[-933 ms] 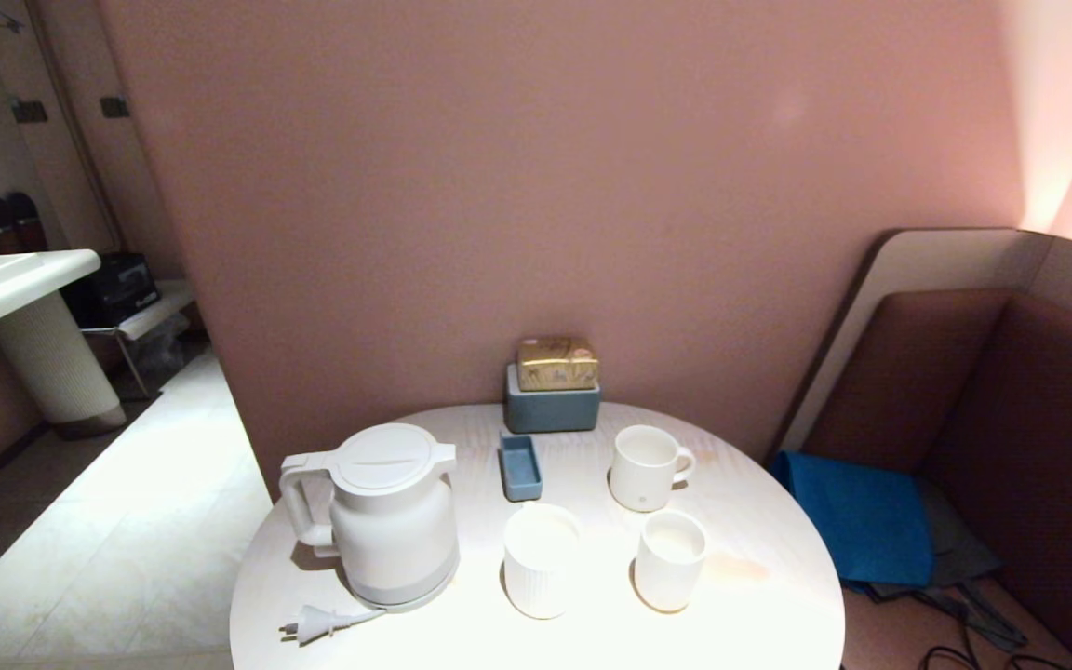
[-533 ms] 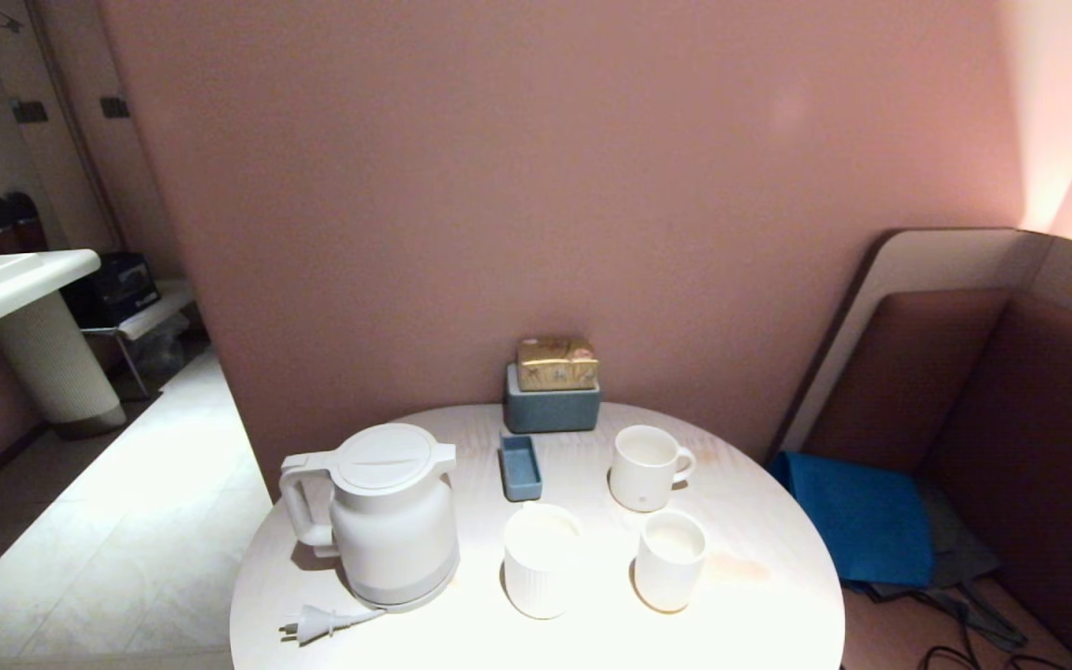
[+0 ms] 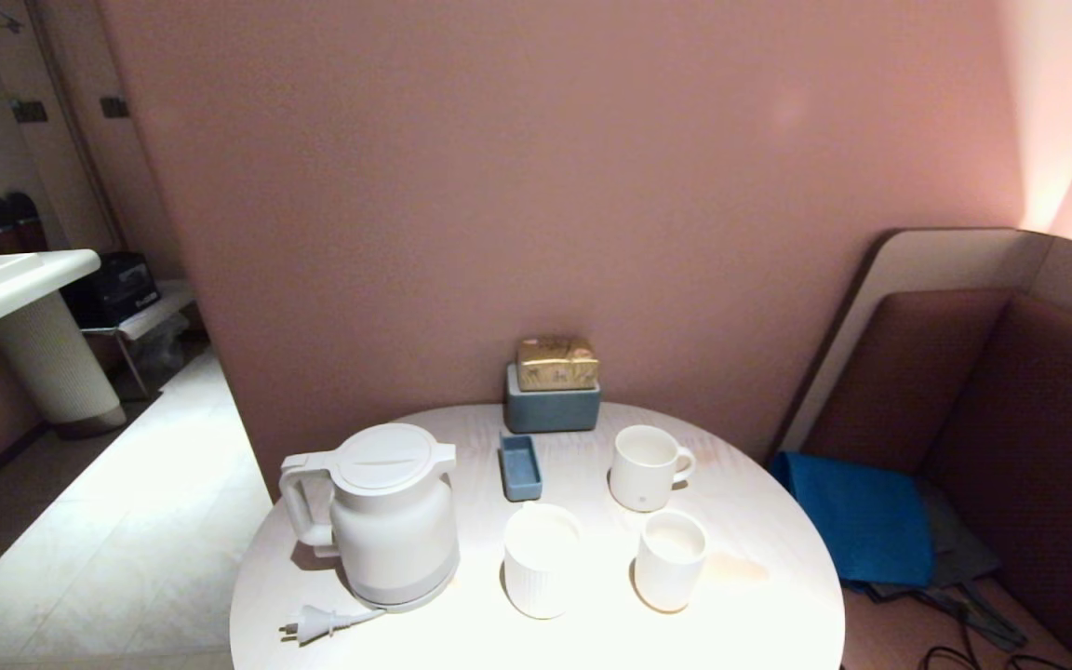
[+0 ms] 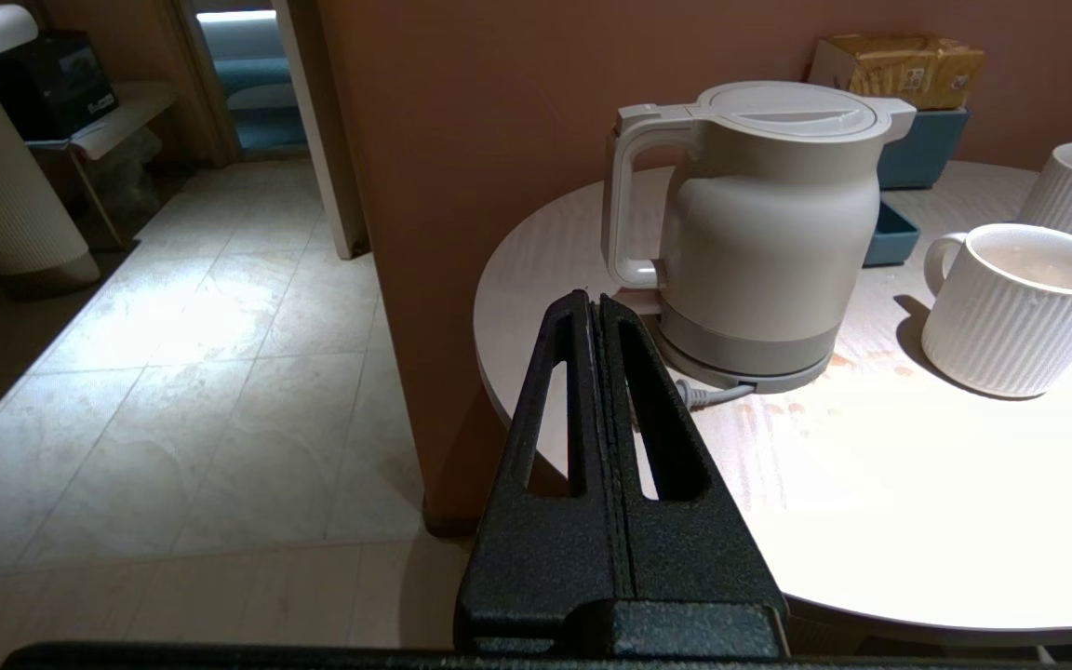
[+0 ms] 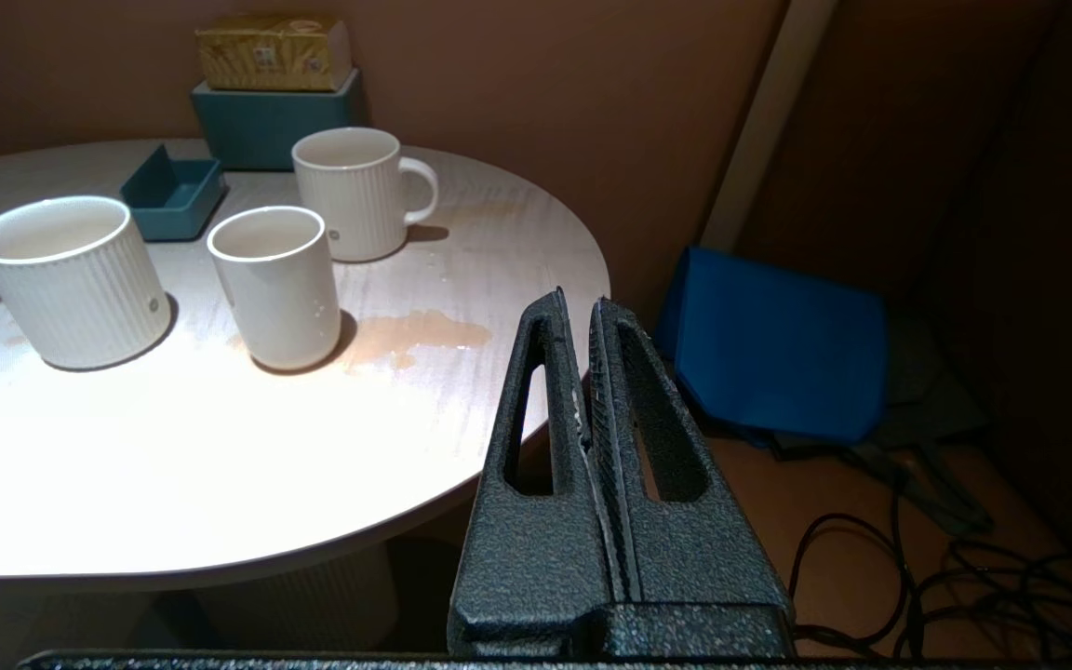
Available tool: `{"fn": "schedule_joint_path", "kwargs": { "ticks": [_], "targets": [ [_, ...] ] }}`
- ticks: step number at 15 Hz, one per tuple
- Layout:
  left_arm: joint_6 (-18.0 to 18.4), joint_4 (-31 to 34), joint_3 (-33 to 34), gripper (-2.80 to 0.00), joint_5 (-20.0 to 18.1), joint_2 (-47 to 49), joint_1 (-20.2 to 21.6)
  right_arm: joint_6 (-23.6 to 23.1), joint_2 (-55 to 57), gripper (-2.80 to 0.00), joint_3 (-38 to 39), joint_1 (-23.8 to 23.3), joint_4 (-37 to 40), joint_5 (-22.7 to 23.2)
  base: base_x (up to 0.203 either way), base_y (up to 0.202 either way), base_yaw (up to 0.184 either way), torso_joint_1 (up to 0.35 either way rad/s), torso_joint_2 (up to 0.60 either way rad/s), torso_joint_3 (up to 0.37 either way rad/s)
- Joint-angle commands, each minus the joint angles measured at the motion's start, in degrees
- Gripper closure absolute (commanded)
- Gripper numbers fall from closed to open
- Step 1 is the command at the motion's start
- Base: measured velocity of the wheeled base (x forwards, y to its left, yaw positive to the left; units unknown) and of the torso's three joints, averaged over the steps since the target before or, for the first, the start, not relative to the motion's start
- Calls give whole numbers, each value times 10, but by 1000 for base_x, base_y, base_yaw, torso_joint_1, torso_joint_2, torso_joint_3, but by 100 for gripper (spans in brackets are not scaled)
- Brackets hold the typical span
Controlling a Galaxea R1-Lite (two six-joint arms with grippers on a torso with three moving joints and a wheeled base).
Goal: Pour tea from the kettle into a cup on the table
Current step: Pick up the kettle
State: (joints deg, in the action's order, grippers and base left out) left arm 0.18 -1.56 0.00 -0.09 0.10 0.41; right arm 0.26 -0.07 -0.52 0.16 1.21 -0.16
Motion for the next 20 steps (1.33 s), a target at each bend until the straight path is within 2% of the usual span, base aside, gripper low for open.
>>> {"fn": "schedule_joint_path", "kwargs": {
  "ticks": [1, 4, 7, 9, 13, 15, 18, 20],
  "targets": [
    [3, 0, 0, 0, 0, 0, 0, 0, 1, 0, 0, 0, 0, 0, 0, 0, 0, 0, 0, 0],
    [35, 4, -2, 0, 1, 0, 0, 0, 1, 0, 0, 0, 0, 0, 0, 0, 0, 0, 0, 0],
    [42, 19, -78, 0, 1, 33, 0, 0, 1, 0, 0, 0, 0, 0, 0, 0, 0, 0, 0, 0],
    [40, -1, -103, 0, 0, 92, 1, 0, 1, 0, 0, 0, 0, 0, 0, 0, 0, 0, 0, 0],
    [33, -116, -129, 0, 1, 224, 2, 0, 1, 0, 0, 0, 0, 0, 0, 0, 0, 0, 0, 0],
    [15, -170, -140, 0, 9, 314, 6, 0, 1, 0, 0, 0, 0, 0, 0, 0, 0, 0, 0, 0],
    [-18, -310, -144, 0, 42, 476, 9, 0, 1, 0, 0, 0, 0, 0, 0, 0, 0, 0, 0, 0],
    [-24, -411, -132, 0, 57, 583, -1, 0, 1, 0, 0, 0, 0, 0, 0, 0, 0, 0, 0, 0]
  ]
}}
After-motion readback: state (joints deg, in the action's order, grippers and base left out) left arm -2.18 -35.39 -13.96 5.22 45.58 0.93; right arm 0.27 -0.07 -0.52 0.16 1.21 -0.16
